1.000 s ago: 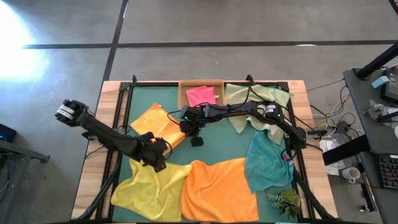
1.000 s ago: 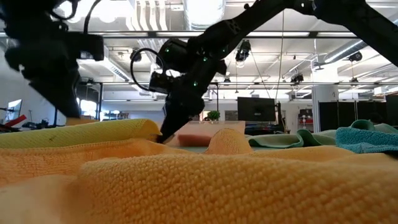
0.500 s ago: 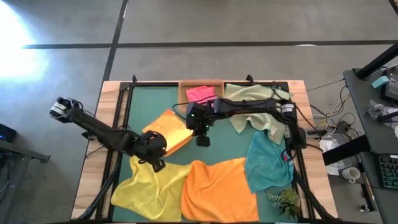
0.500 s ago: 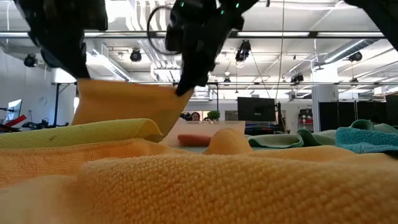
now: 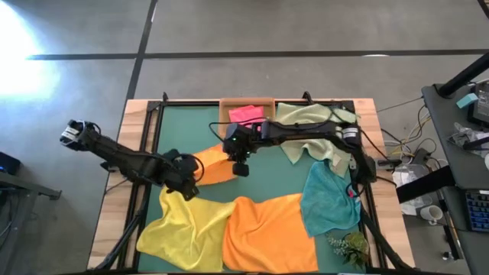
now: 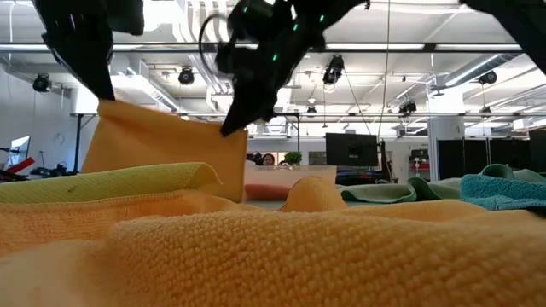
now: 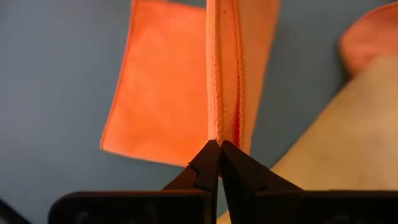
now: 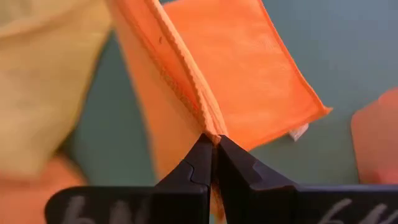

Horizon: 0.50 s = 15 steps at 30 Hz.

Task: Fold microfiber towels
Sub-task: Fold the top orange towel

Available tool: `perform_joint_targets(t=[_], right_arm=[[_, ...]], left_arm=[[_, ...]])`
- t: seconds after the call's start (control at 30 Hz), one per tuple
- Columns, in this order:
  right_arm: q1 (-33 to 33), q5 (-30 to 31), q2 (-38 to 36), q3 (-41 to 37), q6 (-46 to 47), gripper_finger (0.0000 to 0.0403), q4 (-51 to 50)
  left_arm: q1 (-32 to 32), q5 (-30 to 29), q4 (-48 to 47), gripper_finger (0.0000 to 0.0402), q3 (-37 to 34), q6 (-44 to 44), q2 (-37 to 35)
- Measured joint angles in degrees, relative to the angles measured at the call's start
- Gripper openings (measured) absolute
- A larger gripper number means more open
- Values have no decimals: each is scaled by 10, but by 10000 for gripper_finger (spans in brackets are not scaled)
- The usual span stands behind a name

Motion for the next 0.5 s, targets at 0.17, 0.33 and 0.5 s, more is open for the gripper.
perform_joint_targets(t=[0.17, 0.33, 0.5], right_arm=[[-10, 33, 40, 0, 13, 8, 51], [-16, 54, 56, 0, 13, 8, 81], [-23, 67, 72, 0, 13, 8, 121]], left_arm=[[30, -3, -3, 0, -30, 0, 0], [65, -5, -2, 0, -64, 1, 0], [94, -7, -1, 0, -93, 2, 0]])
